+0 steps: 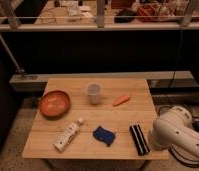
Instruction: Push the eraser across the table
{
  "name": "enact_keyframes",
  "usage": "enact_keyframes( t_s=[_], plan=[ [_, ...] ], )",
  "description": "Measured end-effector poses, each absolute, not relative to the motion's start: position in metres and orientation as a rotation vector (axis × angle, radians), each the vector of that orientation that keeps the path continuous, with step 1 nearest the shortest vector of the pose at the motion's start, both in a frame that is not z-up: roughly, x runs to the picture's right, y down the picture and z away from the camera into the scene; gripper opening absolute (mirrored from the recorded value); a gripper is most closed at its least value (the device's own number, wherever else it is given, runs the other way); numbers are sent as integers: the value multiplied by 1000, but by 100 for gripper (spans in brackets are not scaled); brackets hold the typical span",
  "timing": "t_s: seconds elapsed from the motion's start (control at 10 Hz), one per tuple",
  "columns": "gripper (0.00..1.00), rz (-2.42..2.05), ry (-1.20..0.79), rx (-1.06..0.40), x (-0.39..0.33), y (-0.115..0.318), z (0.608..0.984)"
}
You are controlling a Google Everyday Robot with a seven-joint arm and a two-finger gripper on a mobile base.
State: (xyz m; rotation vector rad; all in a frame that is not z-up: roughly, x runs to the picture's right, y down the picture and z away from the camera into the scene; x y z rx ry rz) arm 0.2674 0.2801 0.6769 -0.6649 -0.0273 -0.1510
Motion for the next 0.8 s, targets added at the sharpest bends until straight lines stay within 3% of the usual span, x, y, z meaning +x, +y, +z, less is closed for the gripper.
enact_keyframes(
  t_s=[0.8],
  plan=[
    [8, -169, -32, -662, 260, 279, 687]
  ],
)
